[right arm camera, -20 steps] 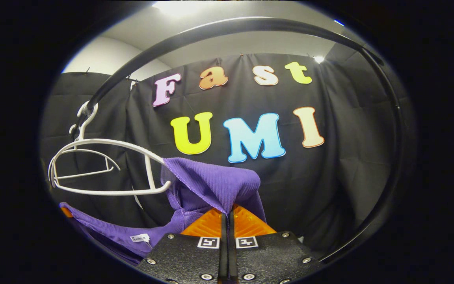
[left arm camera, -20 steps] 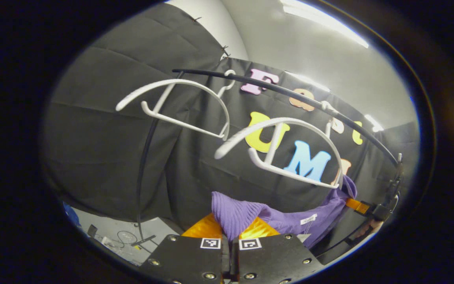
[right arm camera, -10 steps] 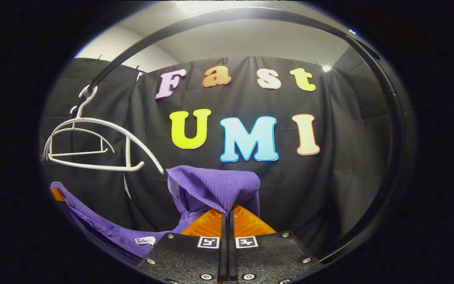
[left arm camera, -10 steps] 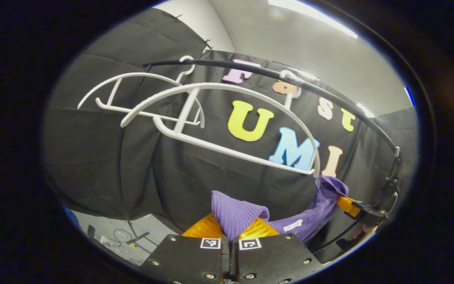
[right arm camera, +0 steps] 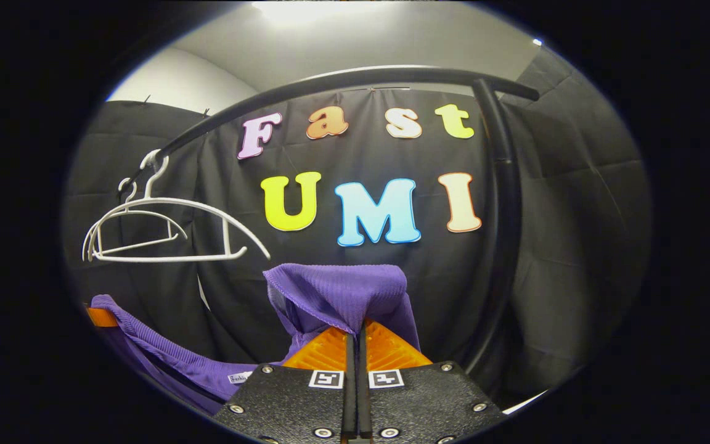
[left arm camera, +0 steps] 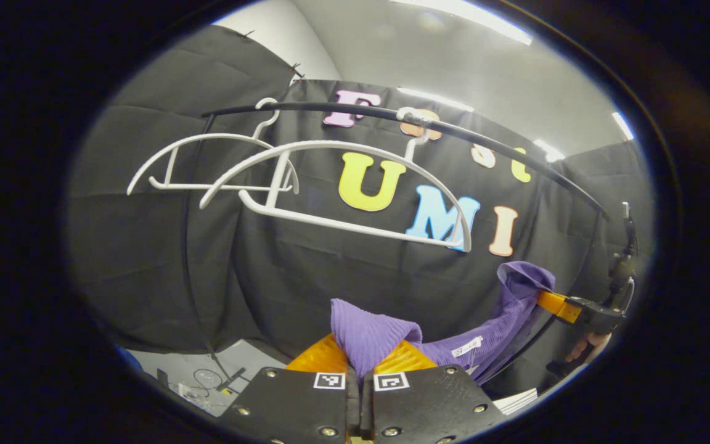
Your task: Grasp the clothes on the hanger with both hands and then place them into the laundry hamper below.
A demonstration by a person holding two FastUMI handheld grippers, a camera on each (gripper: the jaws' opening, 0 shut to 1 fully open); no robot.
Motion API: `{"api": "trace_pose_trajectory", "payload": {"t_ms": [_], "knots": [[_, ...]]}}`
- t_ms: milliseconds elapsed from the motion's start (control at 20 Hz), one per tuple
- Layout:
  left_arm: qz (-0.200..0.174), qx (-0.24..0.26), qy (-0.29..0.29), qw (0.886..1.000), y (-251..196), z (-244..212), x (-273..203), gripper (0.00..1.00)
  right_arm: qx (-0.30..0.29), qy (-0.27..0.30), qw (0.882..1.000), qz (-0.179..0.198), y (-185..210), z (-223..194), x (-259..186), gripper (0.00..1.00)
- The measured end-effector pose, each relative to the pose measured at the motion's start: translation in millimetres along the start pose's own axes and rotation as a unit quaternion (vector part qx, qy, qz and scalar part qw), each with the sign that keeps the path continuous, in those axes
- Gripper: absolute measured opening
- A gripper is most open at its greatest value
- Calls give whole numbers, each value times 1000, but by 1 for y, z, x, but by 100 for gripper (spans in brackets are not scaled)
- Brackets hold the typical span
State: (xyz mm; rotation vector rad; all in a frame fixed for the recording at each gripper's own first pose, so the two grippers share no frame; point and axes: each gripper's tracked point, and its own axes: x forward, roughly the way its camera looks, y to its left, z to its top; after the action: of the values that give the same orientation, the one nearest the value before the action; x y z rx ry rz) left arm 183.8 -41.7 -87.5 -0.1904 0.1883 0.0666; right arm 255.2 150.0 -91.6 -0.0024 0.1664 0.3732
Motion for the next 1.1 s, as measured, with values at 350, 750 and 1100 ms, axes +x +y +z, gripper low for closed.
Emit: {"api": "trace_pose_trajectory", "payload": {"t_ms": [350, 750, 1100], "knots": [[-57, 3, 34, 998, 61, -31, -83, 0, 11, 11, 998, -65, 40, -24, -125, 1], [-49, -3, 96, 994, 122, -100, -127, 2, 48, 88, 992, -75, 81, -103, -199, 0], [-88, 28, 162, 982, 126, -188, -136, 2, 87, 210, 973, -34, 124, -207, -221, 1]]}}
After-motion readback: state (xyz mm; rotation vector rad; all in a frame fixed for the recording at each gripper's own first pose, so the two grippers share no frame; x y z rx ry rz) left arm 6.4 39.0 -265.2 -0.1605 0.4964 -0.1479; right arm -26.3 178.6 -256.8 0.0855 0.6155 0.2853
